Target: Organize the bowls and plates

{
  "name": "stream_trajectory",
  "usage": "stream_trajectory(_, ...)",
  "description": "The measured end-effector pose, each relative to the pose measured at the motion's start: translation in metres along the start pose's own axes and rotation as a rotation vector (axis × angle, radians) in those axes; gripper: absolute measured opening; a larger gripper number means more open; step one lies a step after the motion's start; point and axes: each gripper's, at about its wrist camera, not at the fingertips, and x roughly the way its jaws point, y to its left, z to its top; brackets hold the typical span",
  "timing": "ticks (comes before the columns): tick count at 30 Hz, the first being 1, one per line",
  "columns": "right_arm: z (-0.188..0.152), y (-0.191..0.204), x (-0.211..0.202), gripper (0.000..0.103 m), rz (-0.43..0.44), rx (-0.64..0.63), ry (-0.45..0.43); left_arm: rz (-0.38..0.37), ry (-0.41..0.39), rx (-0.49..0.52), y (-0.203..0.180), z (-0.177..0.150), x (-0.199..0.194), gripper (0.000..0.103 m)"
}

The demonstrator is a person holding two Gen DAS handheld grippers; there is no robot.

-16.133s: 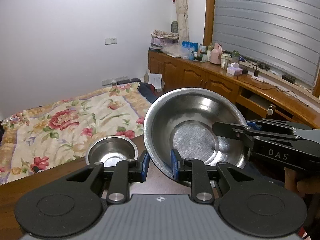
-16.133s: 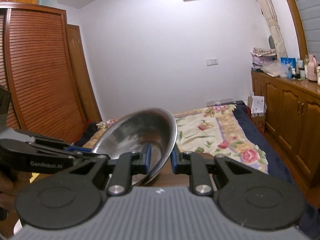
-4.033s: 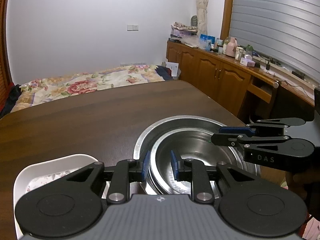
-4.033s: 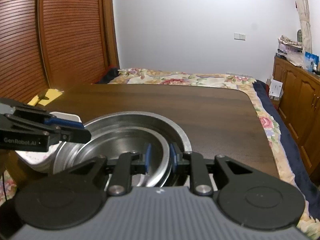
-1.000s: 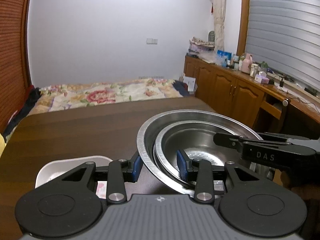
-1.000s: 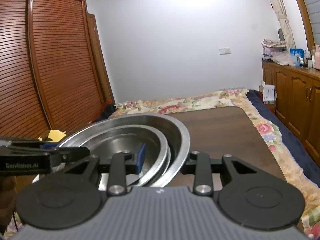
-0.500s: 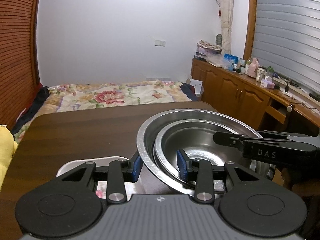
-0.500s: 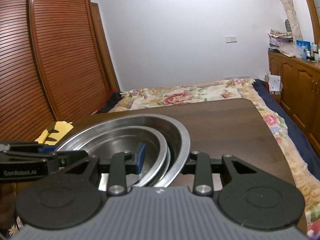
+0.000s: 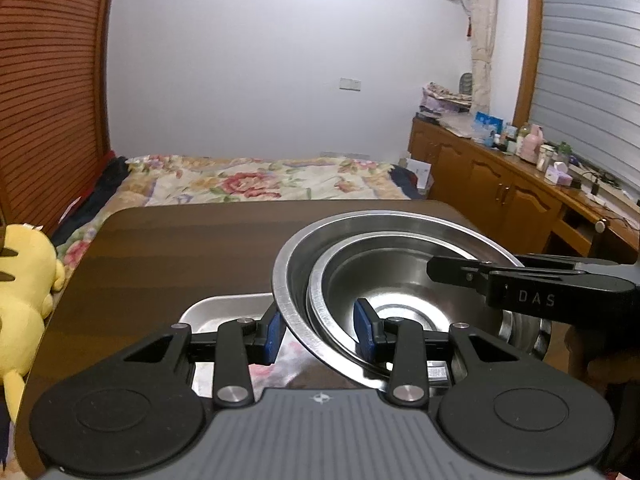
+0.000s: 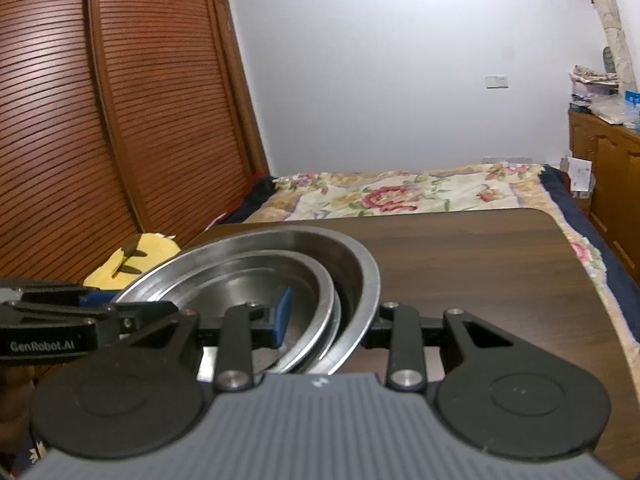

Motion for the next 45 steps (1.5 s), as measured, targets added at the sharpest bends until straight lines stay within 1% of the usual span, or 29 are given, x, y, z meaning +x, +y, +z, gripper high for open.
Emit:
stream_trajectory(11,-0.003,0.03,0.02,0.035,0.053,-0.043,0.044,0.064,0.002,-0.038,0.029,-0.009,-0.006,0.039)
stream_trajectory(18,-0.007,0.046,0.033,0.035,0.081,-0.071,0.057,0.101,0.02,-0.052,0.042,-0.016,0.001,0.039)
stream_trajectory(25,-0.011,0.053,0.04,0.035,0.089,-0.09,0.065,0.111,0.027,-0.059,0.049,-0.022,0.003,0.039)
stream_trajectory(33,-0.016,0.054,0.045,0.035,0.079,-0.1,0.078,0.115,0.047,-0.059,0.052,-0.027,0.011,0.039)
stream_trajectory(45,-0.021,0.054,0.054,0.034,0.08,-0.097,0.092,0.132,0.05,-0.055,0.054,-0.029,0.016,0.039)
